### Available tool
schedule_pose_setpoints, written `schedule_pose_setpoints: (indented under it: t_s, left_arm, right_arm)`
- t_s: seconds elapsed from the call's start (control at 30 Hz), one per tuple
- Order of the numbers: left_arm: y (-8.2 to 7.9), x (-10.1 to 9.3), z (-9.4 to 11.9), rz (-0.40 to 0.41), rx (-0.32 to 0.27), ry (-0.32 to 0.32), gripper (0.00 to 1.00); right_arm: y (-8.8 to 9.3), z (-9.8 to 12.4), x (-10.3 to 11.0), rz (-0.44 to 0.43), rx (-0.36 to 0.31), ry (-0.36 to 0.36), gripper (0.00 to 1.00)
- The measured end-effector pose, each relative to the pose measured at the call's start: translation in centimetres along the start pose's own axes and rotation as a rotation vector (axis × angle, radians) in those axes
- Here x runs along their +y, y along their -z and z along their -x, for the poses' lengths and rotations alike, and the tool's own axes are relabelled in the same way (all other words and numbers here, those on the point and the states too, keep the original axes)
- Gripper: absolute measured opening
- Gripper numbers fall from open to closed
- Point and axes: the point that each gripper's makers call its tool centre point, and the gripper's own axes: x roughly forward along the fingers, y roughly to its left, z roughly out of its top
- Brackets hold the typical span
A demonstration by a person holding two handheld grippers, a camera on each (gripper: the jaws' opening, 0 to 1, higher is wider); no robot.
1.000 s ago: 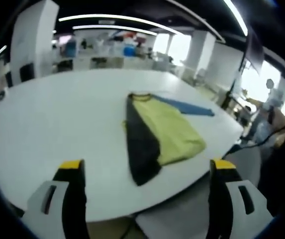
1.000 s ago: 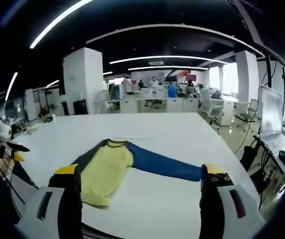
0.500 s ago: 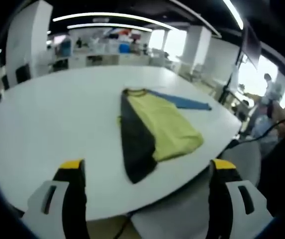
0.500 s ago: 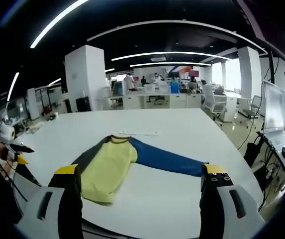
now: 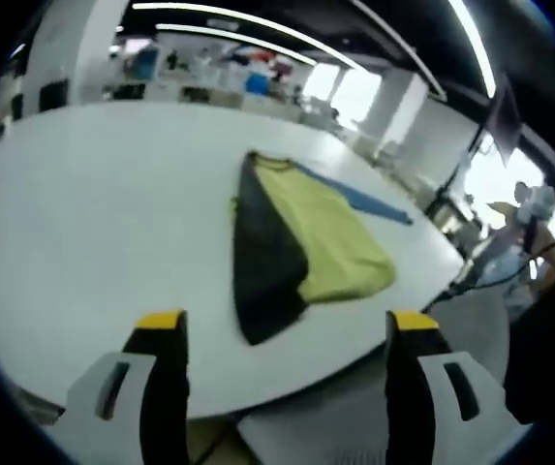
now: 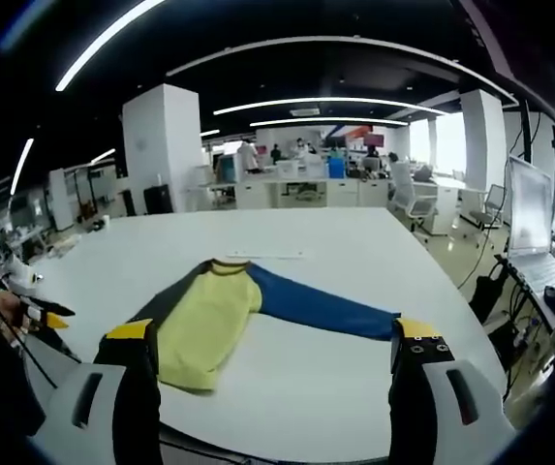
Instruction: Fold the garment on the visible template until the final outline fits inside the template.
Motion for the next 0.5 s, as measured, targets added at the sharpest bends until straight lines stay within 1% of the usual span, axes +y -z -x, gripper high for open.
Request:
schedule_pose_setpoints:
  t_s: [0.1, 0.2, 0.27, 0.3, 0.33, 0.4, 0.43, 0.5]
  left_arm:
    - [0.6, 0.1, -0.7, 0.004, 0.018, 0.014, 0.76]
    - [1.0, 0.3, -1.3, 0.017, 0.021, 0.03, 0.71]
    - [1.3, 0.3, -1.7, 0.034, 0.024, 0.051, 0.69]
    - [1.4, 0.1, -2.0, 0.052, 0.021, 0.081, 0.68]
    - [1.5, 0.1, -2.1, 0.072, 0.018, 0.092, 0.67]
    - [1.7, 0.4, -2.5, 0.092, 0.016, 0.101, 0.65]
    - [1.7, 0.6, -2.6, 0.12, 0.009, 0.109, 0.62]
    - [1.7, 0.8, -2.8, 0.141, -0.002, 0.119, 0.59]
  right_arm:
    - [0.2, 0.1, -0.4, 0.009, 0.012, 0.004, 1.0]
    - [0.3, 0.3, -0.8, 0.005, 0.013, 0.01, 1.0]
    - [0.3, 0.3, -1.0, 0.005, 0.014, 0.012, 1.0]
    - [0.2, 0.2, -1.0, 0.003, 0.012, 0.009, 1.0]
    - [0.2, 0.2, -1.0, 0.004, 0.011, 0.008, 1.0]
    - [0.2, 0.0, -1.0, 0.008, 0.016, 0.006, 1.0]
    - [0.2, -0.1, -0.9, 0.008, 0.016, 0.004, 1.0]
    - [0.1, -0.3, -0.8, 0.012, 0.018, 0.002, 1.0]
